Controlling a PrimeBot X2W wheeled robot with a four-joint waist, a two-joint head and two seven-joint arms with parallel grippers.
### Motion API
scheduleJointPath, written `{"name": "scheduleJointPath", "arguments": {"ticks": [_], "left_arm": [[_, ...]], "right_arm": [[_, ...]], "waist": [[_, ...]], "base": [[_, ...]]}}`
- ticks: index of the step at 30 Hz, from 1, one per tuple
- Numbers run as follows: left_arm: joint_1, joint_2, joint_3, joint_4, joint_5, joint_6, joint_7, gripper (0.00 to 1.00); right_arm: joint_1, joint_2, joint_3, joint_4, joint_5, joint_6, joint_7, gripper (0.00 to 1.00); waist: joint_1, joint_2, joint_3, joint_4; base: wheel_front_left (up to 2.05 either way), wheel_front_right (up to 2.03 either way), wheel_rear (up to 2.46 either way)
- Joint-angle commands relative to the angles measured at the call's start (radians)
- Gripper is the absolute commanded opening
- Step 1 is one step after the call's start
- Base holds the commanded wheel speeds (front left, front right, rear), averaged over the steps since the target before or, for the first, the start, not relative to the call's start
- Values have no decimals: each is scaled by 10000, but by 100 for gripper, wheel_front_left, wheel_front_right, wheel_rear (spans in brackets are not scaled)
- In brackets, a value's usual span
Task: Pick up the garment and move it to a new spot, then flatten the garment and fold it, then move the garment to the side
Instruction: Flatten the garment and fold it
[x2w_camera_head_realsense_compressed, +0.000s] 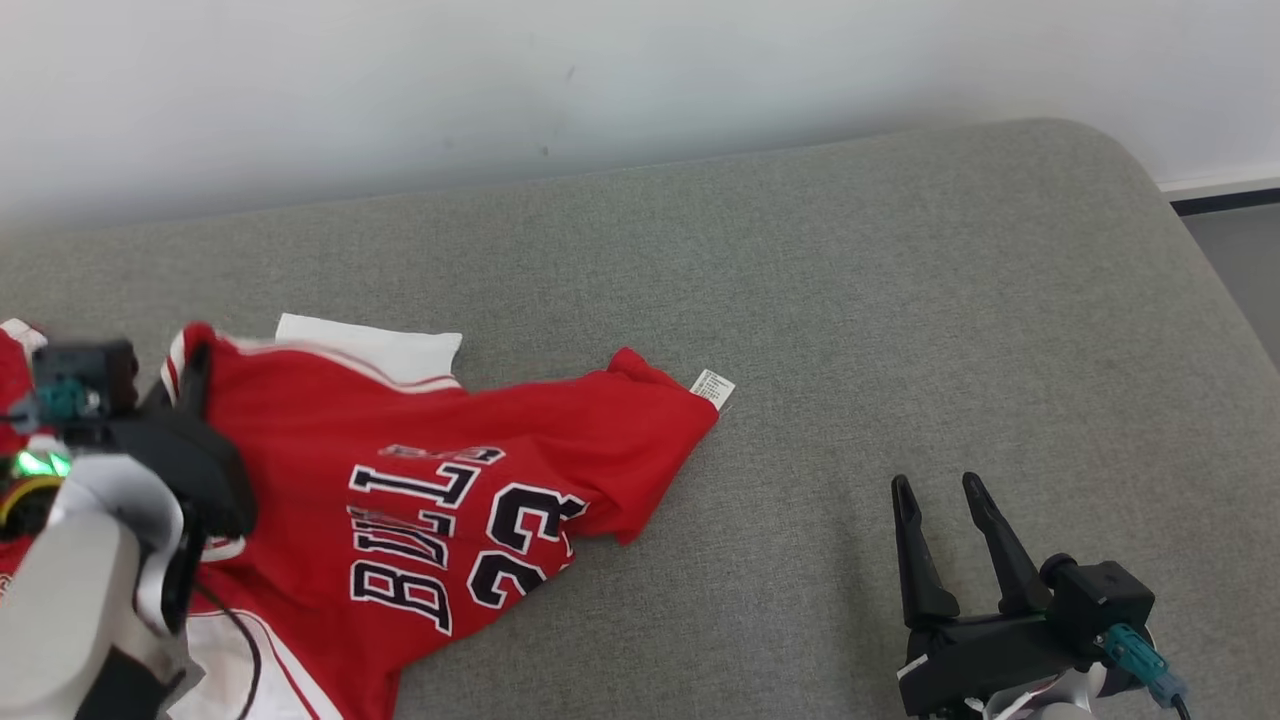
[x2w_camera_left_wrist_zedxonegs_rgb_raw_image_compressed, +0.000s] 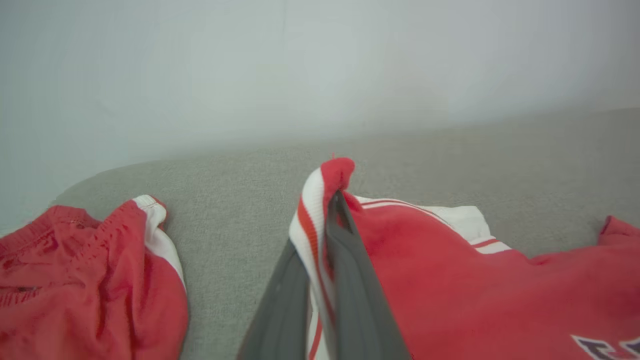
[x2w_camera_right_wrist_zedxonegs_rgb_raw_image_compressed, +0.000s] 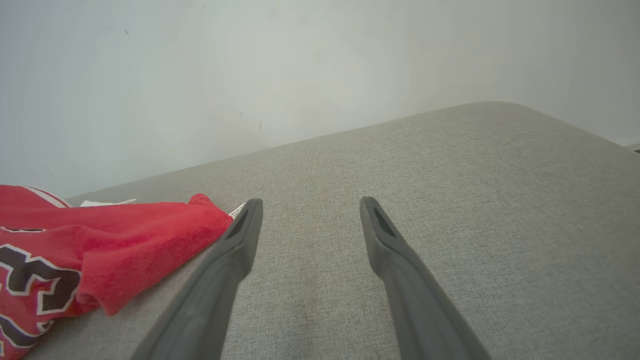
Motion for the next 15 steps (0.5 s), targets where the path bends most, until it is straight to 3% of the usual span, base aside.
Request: {"name": "scheduleJointPath", "arguments": {"ticks": [1, 3, 4, 5, 6, 15], "left_arm": [[271, -21, -12, 83, -96, -54, -61, 0], [444, -46, -41, 224, -107, -72, -329, 0], [544, -41, -67, 335, -68, -113, -518, 31], [628, -25, -114, 449, 27, -131, -711, 72], [669, -79, -149, 510, 96, -49, -959, 100], [736, -371, -196, 176, 89, -65, -2076, 100]], "right_arm": [[73, -17, 17, 0, 65, 35, -13, 100], [77, -16, 23, 35, 31, 35, -13, 100], [72, -16, 21, 53, 2, 35, -15, 100], [61, -16, 37, 69, -29, 35, -13, 100], [52, -16, 36, 80, -51, 35, -13, 100], [363, -17, -40, 151, -139, 35, -14, 100]], "waist": [[0, -1, 7, -5], [0, -1, -2, 13], [0, -1, -24, 34], [0, -1, -44, 50], [0, -1, -85, 75], [0, -1, -642, 569]], "base": [[0, 0, 0], [0, 0, 0], [0, 0, 0], [0, 0, 0], [0, 0, 0], [0, 0, 0]]}}
